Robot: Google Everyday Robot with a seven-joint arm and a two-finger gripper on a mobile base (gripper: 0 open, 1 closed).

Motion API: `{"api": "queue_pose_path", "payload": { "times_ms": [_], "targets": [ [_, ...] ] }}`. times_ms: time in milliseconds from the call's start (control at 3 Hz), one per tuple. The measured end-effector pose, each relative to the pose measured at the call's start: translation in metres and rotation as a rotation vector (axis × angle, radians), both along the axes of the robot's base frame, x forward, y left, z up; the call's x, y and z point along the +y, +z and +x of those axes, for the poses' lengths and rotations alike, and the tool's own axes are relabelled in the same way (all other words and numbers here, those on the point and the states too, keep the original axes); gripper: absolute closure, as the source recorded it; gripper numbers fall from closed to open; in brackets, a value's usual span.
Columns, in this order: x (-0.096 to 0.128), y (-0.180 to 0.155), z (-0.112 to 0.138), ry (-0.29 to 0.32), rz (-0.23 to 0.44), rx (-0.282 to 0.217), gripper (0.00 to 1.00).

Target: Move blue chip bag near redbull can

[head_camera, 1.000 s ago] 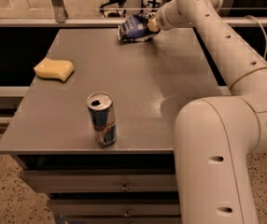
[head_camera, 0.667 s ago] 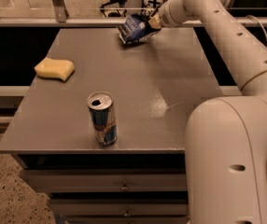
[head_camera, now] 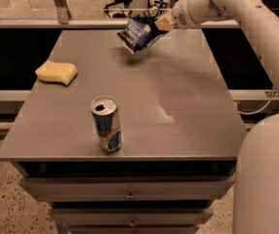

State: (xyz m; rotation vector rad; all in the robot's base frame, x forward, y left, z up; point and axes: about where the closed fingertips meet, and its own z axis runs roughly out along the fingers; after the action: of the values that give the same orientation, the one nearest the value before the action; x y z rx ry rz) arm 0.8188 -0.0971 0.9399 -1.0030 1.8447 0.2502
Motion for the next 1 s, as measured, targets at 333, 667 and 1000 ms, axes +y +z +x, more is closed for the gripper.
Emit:
{"api": "queue_pose_path", "payload": {
  "times_ms": [333,667,1000],
  "targets": [
    [-0.001,0.007,-0.045,0.123,0.017,0.008,1.00],
    [-0.009,0.008,-0.084,0.226,0.015,0.019,1.00],
    [-0.015,0.007,-0.123,0.319,0.014,0.028,1.00]
  ]
}}
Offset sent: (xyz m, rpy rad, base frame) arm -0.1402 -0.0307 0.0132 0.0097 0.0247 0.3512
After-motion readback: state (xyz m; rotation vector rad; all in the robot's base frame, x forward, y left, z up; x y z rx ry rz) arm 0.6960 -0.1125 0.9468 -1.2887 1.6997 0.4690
